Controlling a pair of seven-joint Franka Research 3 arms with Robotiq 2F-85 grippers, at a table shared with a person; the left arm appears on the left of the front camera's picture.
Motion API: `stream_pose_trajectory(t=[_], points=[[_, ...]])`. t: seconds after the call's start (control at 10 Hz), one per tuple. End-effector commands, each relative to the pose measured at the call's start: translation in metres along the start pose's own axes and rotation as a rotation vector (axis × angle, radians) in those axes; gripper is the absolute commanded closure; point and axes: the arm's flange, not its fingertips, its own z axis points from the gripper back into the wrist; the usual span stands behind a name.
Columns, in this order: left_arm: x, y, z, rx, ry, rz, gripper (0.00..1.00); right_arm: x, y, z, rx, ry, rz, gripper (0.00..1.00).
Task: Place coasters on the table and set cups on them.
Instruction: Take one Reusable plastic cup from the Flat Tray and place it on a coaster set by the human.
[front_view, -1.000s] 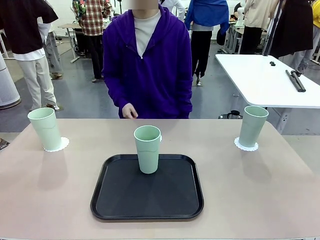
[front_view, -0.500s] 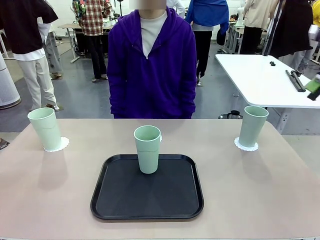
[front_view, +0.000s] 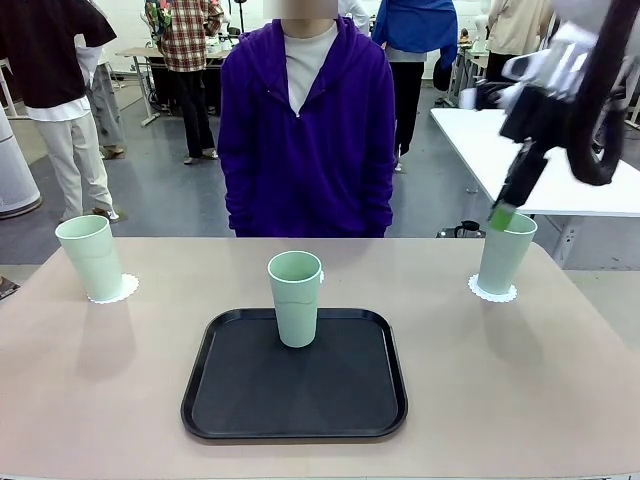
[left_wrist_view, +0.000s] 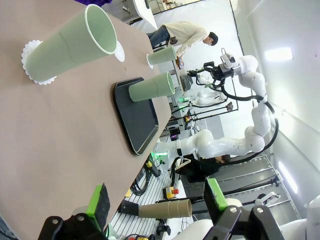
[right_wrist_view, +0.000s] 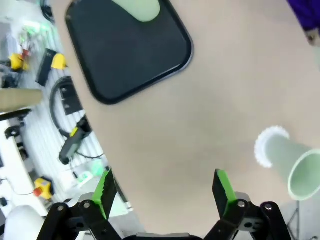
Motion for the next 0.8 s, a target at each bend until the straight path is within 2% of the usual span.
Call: stream_pose_trajectory(t=[0.0, 0.4, 0.5, 0.7], points=[[0.0, -0.002, 0.001, 0.011, -0.001, 0.004, 0.0, 0.017, 0.004, -0.04, -0.1, 0.013, 0.037, 0.0], [0.0, -0.002, 0.001, 0.011, -0.001, 0.004, 0.0, 0.045, 0.004, -0.083, 0.017, -0.034, 0.102, 0.0], [0.0, -0.002, 0.001, 0.011, -0.001, 0.004, 0.0, 0.043, 0.009, -0.072, -0.058, 0.002, 0.098, 0.0], [0.0, -0.002, 0.001, 0.011, -0.001, 0.004, 0.0, 0.043, 0.009, -0.072, -0.058, 0.002, 0.098, 0.0]])
